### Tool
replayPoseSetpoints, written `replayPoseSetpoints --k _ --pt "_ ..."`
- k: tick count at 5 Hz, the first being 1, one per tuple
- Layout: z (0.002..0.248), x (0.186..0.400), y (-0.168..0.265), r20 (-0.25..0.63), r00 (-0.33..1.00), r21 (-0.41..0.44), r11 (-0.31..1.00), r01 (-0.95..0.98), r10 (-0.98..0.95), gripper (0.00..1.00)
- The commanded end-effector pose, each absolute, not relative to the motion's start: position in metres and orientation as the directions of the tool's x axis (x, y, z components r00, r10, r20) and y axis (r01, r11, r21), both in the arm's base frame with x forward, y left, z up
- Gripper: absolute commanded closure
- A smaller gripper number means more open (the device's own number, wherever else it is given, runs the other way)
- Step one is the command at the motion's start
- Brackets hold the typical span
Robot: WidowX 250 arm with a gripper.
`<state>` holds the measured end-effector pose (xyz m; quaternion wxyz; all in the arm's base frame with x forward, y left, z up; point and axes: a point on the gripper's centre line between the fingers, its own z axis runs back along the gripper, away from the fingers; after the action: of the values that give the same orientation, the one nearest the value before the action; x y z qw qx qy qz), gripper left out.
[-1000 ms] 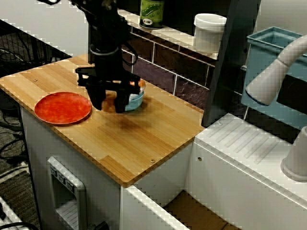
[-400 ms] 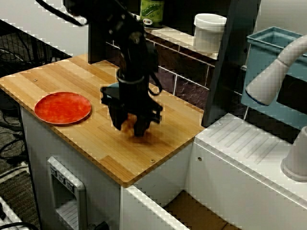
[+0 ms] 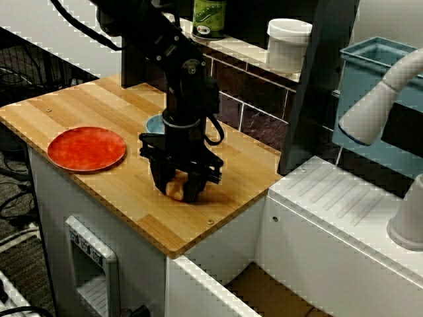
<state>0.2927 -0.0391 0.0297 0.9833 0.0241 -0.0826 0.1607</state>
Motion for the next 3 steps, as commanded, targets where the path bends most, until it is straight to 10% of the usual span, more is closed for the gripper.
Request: replayPoseSetpoints --k 1,3 --pt "0.044 0.294 -0.025 0.181 0.928 0.001 0.944 -0.33 0.325 0.0" --pt "0.076 0.283 -0.001 0.214 0.934 -0.061 0.958 -0.28 0.286 0.0"
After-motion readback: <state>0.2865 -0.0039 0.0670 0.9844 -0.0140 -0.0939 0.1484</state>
